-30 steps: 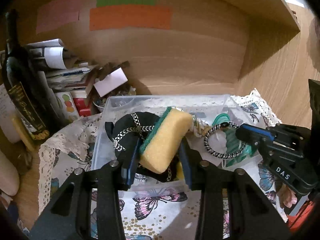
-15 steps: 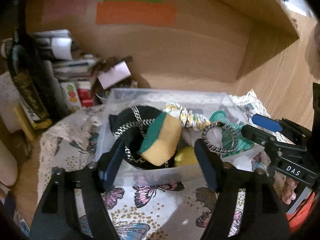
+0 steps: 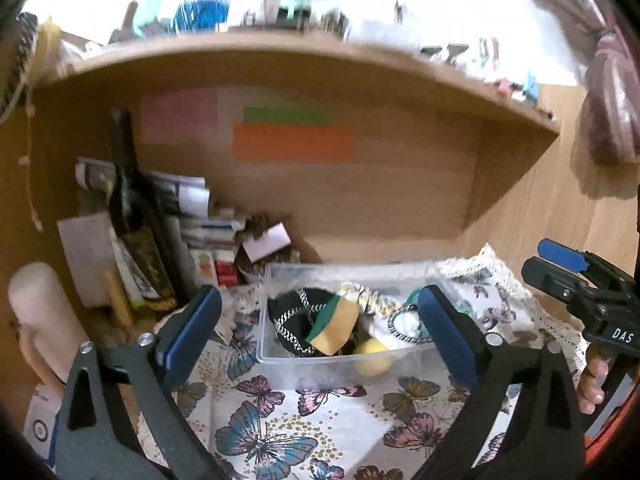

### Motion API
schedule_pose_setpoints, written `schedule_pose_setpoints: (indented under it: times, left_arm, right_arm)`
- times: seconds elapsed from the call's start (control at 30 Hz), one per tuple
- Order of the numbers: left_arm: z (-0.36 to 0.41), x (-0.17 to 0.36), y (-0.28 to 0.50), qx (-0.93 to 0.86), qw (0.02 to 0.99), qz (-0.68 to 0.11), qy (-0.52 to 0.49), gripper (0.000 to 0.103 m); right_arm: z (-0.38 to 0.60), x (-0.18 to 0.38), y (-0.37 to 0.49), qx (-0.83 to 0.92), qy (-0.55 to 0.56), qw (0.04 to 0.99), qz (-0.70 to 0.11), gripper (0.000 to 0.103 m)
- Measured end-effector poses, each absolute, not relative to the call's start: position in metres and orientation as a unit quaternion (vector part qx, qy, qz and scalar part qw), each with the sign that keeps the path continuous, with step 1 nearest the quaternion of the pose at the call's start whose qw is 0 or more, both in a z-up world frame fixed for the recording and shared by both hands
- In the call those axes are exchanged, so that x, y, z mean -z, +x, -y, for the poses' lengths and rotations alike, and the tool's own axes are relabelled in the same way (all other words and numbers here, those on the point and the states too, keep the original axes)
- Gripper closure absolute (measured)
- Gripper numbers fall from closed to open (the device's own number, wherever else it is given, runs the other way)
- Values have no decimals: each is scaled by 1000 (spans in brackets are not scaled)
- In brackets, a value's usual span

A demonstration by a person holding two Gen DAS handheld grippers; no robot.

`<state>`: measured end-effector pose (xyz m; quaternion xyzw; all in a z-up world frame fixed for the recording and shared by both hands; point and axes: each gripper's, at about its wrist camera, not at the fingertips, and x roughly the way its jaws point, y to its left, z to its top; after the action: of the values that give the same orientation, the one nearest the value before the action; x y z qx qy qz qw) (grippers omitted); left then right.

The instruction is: Organize soft objects

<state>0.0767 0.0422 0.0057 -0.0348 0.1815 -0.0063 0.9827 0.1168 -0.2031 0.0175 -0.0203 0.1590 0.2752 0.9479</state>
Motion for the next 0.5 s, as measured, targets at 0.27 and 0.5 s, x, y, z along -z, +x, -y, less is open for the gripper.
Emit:
schedule_pose_setpoints:
  times: [0.27, 0.5]
  left_arm:
    - [-27, -23, 39, 13, 988, -148, -27, 0]
    - [-13, -29, 15, 14, 992, -127, -15, 0]
  right_arm:
    - [211, -29, 90, -277, 0, 953, -126, 3]
    - [212, -34, 71, -277, -2, 955, -107, 0]
